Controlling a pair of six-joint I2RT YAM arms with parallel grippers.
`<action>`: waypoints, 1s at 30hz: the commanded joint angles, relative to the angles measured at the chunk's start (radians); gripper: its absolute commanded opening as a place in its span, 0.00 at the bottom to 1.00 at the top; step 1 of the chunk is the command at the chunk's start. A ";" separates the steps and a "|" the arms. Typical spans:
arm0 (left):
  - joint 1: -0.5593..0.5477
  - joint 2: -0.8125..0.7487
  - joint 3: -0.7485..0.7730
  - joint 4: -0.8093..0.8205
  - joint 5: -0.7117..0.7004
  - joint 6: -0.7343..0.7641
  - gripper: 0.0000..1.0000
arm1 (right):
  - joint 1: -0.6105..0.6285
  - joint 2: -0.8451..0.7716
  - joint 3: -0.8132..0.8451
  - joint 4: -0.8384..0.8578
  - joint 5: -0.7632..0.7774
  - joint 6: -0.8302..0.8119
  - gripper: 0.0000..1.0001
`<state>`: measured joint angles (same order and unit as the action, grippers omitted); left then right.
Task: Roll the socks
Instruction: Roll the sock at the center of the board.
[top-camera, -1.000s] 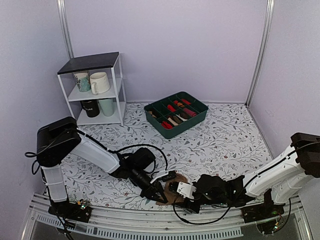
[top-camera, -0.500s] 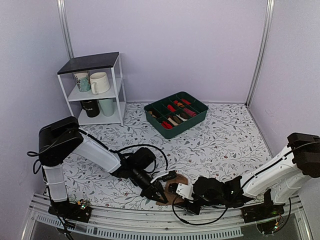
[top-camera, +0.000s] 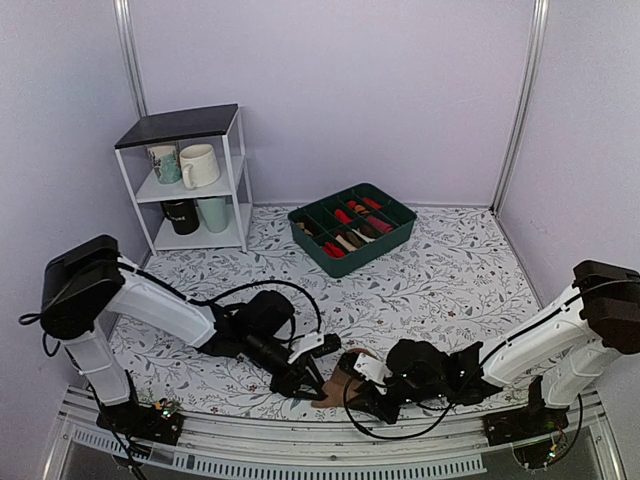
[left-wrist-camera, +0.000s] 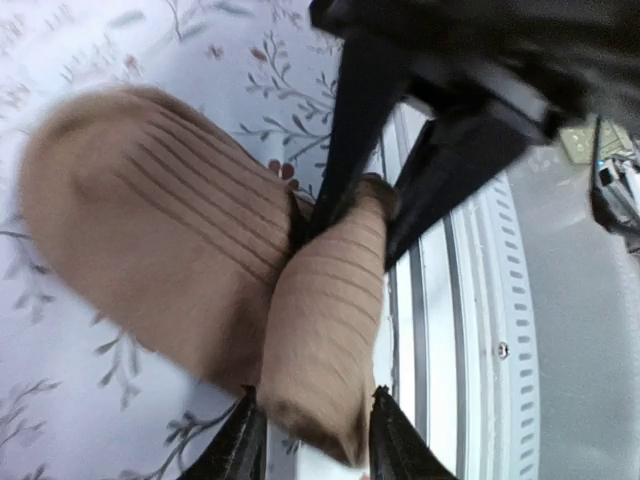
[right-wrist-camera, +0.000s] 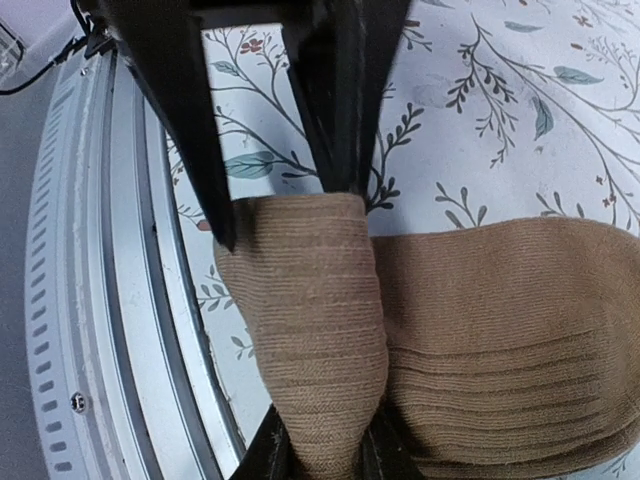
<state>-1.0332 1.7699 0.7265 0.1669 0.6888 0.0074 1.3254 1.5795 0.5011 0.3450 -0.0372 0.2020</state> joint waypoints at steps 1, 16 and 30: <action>-0.003 -0.183 -0.112 0.144 -0.116 0.105 0.39 | -0.067 0.004 -0.059 -0.085 -0.187 0.089 0.15; -0.043 -0.145 -0.158 0.256 -0.048 0.323 0.45 | -0.174 0.156 -0.031 -0.081 -0.452 0.188 0.15; -0.058 -0.031 -0.110 0.259 -0.054 0.327 0.48 | -0.198 0.194 -0.020 -0.091 -0.494 0.185 0.15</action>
<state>-1.0718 1.7000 0.5770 0.4274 0.6388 0.3222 1.1210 1.7046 0.5171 0.4358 -0.5316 0.3805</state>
